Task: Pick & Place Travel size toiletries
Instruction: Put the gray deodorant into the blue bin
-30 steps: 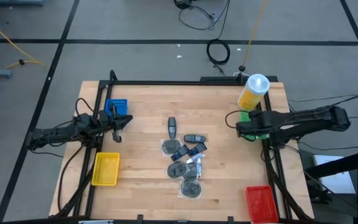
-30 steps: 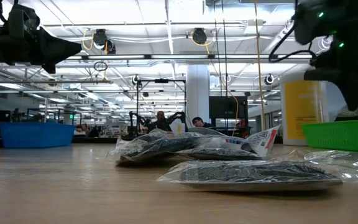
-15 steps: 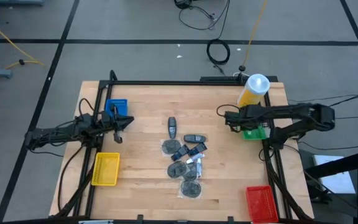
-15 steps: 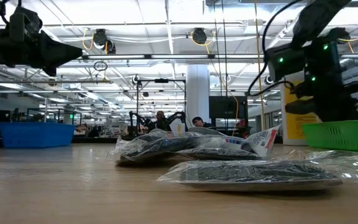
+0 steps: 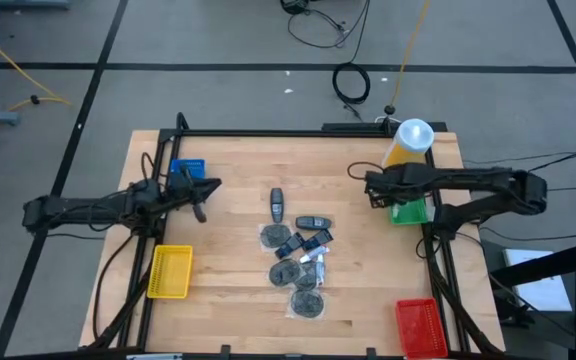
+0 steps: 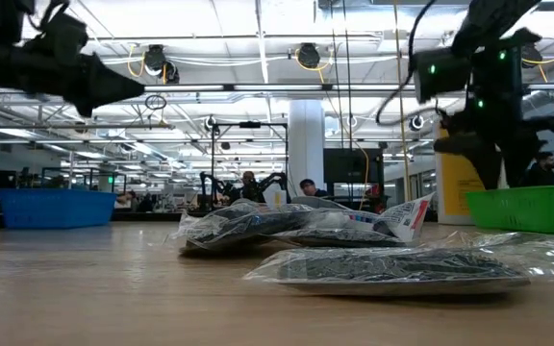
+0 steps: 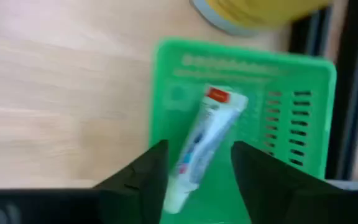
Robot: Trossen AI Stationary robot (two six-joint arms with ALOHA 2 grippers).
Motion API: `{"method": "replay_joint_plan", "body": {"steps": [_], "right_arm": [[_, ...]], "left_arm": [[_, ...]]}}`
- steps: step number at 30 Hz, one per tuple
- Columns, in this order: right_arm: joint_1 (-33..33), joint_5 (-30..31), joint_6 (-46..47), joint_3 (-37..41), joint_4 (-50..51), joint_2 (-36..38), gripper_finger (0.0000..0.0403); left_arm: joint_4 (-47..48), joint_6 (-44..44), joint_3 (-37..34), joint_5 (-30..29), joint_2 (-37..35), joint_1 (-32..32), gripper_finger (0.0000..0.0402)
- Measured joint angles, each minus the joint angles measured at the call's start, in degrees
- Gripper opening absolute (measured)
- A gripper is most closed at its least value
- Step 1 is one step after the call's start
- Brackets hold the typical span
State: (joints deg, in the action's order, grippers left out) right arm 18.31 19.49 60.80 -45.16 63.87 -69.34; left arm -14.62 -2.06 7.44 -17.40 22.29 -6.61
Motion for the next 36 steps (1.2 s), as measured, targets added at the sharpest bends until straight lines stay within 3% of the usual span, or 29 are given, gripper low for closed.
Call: {"method": "replay_joint_plan", "body": {"steps": [5, 10, 14, 17, 20, 24, 29, 36], "right_arm": [[-1.29, 0.0, -10.34, -1.08, -9.88, 8.22, 0.0204], [-6.4, -0.15, -26.77, -0.23, -31.23, 10.67, 0.0206], [-11.25, -2.37, -40.68, 4.94, -54.55, 7.75, 0.0202], [-13.61, -8.25, -48.78, 11.15, -74.88, 3.94, 0.0203], [-14.84, -15.0, -51.96, 17.37, -94.78, -0.86, 0.0205], [-14.99, -14.45, -52.97, 23.08, -110.45, -6.3, 0.0205], [-14.95, -10.29, -56.09, 25.77, -114.85, -10.24, 0.0206], [-14.24, -10.08, -62.95, 25.85, -116.45, -12.35, 0.0206]], "left_arm": [[5.42, 0.03, 10.24, -2.68, 13.31, 0.0, 0.0026], [11.24, -1.08, 21.47, -3.88, 29.12, 0.0, 0.0026], [11.05, -2.15, 28.46, -0.56, 39.55, 0.0, 0.0026], [6.9, 1.1, 31.5, 1.34, 45.81, 0.04, 0.0026], [6.93, -0.73, 34.77, -0.98, 50.3, -0.29, 0.0026], [15.8, -3.07, 40.77, -3.59, 54.73, -0.51, 0.0036], [27.19, -6.5, 48.99, -3.58, 60.56, -0.44, 0.0105], [38.45, -21.5, 57.72, -2.45, 69.44, 0.04, 0.0259]]}}
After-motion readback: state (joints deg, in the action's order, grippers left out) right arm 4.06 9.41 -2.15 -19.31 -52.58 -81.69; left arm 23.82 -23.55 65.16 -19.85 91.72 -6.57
